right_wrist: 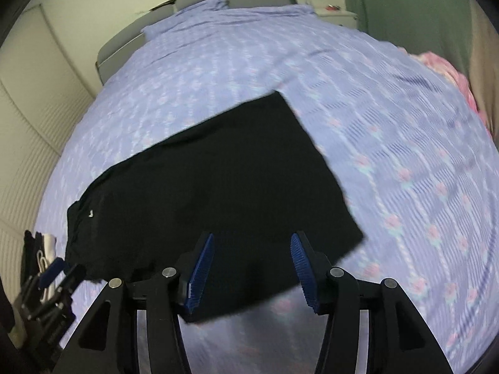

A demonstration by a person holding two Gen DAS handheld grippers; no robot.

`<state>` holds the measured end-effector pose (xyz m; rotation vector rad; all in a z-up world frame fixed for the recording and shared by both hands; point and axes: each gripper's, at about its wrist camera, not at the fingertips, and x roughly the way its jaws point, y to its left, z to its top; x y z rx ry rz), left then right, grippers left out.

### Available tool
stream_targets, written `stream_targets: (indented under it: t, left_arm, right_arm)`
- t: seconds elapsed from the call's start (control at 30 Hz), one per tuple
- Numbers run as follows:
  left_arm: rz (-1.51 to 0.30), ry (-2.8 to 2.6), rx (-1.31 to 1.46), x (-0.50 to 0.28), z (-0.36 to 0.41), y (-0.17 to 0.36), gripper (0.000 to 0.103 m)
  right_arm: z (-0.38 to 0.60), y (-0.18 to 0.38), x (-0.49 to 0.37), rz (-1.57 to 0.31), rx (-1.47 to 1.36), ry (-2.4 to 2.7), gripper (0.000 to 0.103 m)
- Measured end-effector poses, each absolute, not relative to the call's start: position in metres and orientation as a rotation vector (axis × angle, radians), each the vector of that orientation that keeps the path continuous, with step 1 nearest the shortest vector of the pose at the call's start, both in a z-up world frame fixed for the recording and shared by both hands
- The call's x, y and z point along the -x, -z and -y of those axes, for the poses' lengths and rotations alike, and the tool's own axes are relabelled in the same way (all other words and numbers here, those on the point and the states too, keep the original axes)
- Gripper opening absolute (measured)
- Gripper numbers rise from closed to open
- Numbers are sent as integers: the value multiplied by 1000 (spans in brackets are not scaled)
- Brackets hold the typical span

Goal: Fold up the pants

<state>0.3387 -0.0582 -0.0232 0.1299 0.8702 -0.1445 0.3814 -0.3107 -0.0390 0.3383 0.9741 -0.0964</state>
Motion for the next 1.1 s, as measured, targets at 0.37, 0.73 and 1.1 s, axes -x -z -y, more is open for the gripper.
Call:
stream_targets:
  t: [0.37, 0.73, 1.1]
  left_arm:
    - [-854, 221, -64, -409, -73, 19, 60]
    - [-943, 302, 107, -494, -138, 65, 51]
    - [-999, 367, 177, -520, -145, 84, 13]
  right_arm:
    - [185, 46, -450, -975, -285, 28, 53]
    - [107, 69, -506, -1037, -227, -10, 53]
    - [90, 81, -522, -1077, -203, -25, 53]
